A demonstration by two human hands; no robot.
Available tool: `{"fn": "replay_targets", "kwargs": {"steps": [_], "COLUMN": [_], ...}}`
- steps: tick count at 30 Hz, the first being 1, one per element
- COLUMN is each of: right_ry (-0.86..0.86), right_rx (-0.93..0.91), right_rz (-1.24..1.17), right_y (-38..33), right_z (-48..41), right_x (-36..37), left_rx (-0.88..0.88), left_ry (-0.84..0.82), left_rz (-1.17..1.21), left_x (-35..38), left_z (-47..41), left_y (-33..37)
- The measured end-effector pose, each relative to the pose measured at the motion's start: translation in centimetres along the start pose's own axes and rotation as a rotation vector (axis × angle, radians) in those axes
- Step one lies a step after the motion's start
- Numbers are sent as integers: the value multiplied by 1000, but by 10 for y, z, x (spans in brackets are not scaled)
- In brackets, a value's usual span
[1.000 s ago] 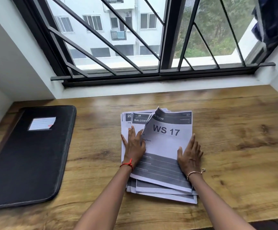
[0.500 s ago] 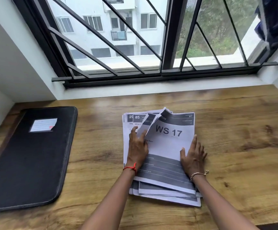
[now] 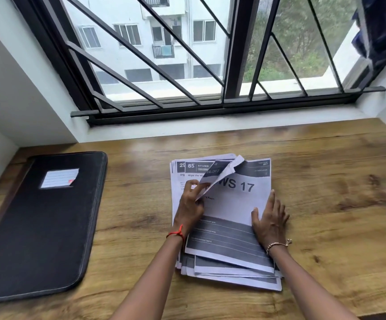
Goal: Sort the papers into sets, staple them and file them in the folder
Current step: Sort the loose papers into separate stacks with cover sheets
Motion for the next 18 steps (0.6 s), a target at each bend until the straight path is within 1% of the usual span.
{"fn": "replay_targets", "kwargs": {"steps": [1,2,3,6,7,8,10,11,13,15,16,18], "right_ry": [6,2,1,-15,-19,-27,-26,-6,-15,-64,-108,-174], "right_rx": [-7,-7,-14,-7,-6,-1,0,-6,12,72,114,207], "right_rz": [2,6,10,16,16,10,-9,-22,-88,-204,-326,-657], "right_y": [0,0,0,1,3,3,3,4,4,9,13,21], "right_z": [-1,-2,-2,-2,-2,-2,-3,-4,-4,-9,-13,-26], "right_x": [0,-1,0,0,3,2,3,3,-1,0,-2,-5], "left_rx": [6,-25,-94,-399,-462,-475,-448,-437,-442,-470,-487,-514], "left_ry": [17,31,46,108,73,-5,-159,-192,-198,-169,-151,-139], "left_rz": [31,78,149,419,466,493,567,599,656,743,796,847], "left_x": [0,0,-1,-7,-8,-8,-7,-8,-9,-10,-9,-8], "left_z": [1,3,4,11,12,13,10,8,3,-1,-3,-8], "left_y": [1,-1,-1,-14,-17,-17,-11,-6,-1,0,1,6]}}
Point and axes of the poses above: each hand's wrist, its own z-axis away from the middle knuckle, its own x-axis out of the palm, y = z × x, the point moved 5 cm from there along -z, towards the middle knuckle, and after that the axes turned 7 degrees about x, right-handed, at the moved point
